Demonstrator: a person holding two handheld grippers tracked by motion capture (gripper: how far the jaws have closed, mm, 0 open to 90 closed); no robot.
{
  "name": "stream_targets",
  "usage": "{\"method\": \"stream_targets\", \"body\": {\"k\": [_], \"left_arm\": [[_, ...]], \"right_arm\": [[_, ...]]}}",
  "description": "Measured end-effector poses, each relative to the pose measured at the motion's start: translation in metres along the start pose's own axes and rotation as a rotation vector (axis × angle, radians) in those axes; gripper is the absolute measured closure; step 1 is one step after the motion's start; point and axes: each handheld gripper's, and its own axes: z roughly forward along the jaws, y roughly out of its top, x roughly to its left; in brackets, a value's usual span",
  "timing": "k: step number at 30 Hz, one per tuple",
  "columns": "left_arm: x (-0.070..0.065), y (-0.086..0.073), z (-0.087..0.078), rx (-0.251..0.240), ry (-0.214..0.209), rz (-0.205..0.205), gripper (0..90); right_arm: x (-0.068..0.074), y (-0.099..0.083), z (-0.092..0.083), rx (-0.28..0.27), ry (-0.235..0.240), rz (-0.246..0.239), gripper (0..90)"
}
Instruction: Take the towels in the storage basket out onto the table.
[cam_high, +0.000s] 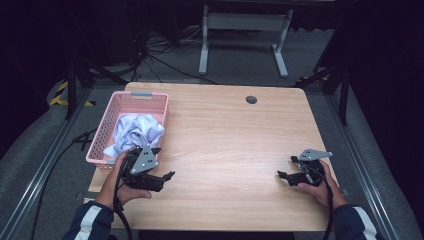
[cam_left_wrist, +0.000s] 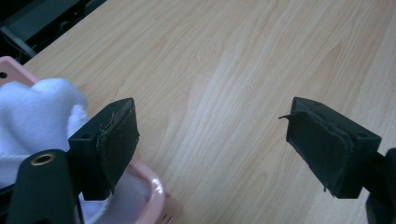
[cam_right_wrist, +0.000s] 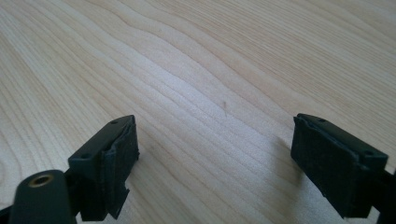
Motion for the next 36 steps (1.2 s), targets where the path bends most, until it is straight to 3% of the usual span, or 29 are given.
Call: {"method": "stream_targets", "body": {"k": [6, 11, 13, 21, 27, 29, 30, 34, 36], "left_arm": [[0.014, -0.003, -0.014, -0.037, 0.046, -0.035, 16.6], [0.025, -0.007, -0.022, -0.032, 0.101, -0.048, 16.1], [0.028, -0.008, -0.022, -0.034, 0.099, -0.06, 16.1], [0.045, -0.011, -0.026, -0.035, 0.16, -0.102, 16.0], [0.067, -0.014, -0.022, -0.017, 0.216, -0.141, 16.2], [0.071, -0.014, -0.021, -0.004, 0.221, -0.148, 16.1], [0.078, -0.016, -0.018, -0.011, 0.211, -0.186, 16.1], [0.092, -0.02, -0.011, 0.006, 0.22, -0.227, 16.0], [0.1, -0.023, -0.005, 0.031, 0.191, -0.258, 15.9]], "right_arm": [[0.0, 0.0, 0.0, 0.0, 0.0, 0.0, 15.3], [0.0, 0.0, 0.0, 0.0, 0.0, 0.0, 15.3], [0.0, 0.0, 0.0, 0.0, 0.0, 0.0, 15.3], [0.0, 0.0, 0.0, 0.0, 0.0, 0.0, 15.3], [0.0, 0.0, 0.0, 0.0, 0.0, 0.0, 15.3], [0.0, 0.0, 0.0, 0.0, 0.0, 0.0, 15.2], [0.0, 0.0, 0.0, 0.0, 0.0, 0.0, 15.3], [0.0, 0.0, 0.0, 0.0, 0.0, 0.001, 15.3], [0.0, 0.0, 0.0, 0.0, 0.0, 0.0, 15.3]]}}
